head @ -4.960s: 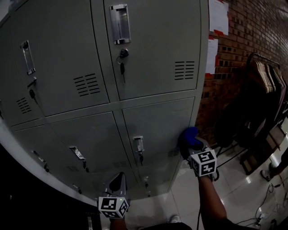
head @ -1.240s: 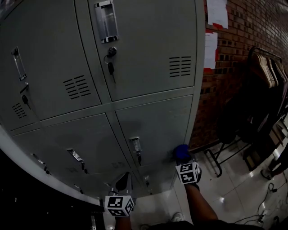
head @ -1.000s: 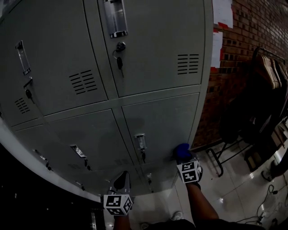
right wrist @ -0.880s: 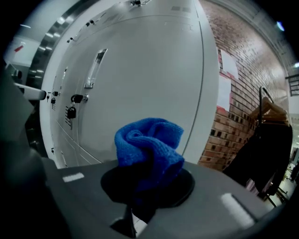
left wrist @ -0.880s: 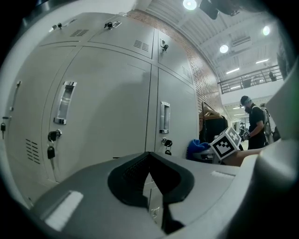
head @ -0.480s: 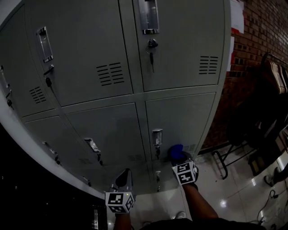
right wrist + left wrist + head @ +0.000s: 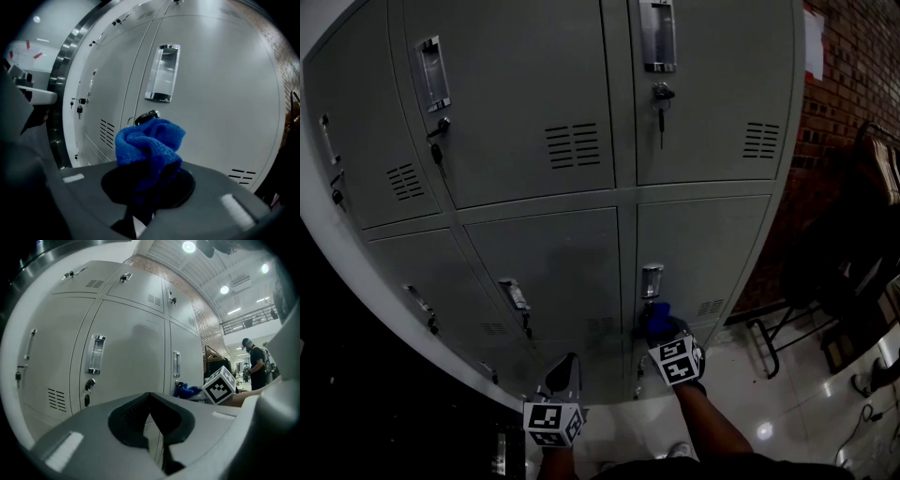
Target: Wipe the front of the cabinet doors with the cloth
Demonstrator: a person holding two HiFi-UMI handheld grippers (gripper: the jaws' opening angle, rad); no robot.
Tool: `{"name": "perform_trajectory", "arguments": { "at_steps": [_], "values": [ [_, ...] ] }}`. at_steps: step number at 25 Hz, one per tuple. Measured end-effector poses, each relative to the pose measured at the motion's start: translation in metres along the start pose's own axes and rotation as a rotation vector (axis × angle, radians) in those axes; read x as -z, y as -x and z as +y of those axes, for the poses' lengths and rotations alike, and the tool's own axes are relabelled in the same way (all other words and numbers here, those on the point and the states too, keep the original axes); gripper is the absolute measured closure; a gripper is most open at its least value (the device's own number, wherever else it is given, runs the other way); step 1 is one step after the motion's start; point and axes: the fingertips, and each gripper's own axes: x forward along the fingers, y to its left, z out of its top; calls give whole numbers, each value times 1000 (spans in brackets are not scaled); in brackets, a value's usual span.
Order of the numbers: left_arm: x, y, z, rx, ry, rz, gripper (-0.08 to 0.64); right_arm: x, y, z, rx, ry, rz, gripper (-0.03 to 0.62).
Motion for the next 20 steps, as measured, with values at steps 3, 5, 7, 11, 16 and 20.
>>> {"name": "perform_trajectory", "arguments": {
  "at_steps": [3,5,7,11,16,20],
  "values": [
    [2,5,-7,28,1,6,546,-7,-3,12,-19,-10,-8,534],
    [4,6,-12,49,-2,10,546,-8,-6,18,-24,-8,-14,534],
    [4,8,-14,64,-9,11,546,-8,-7,22,-27,-11,-18,534],
    [3,14,-7,63,-22,14,546,5,4,23,-33,-75,-13,534],
    [-12,22,4,27,14,-57,546,20,37,10,40,-115,-39,534],
    [-22,19,-9,69,-1,-73,546,3,65,-5,118,-120,-114,534]
  ]
}}
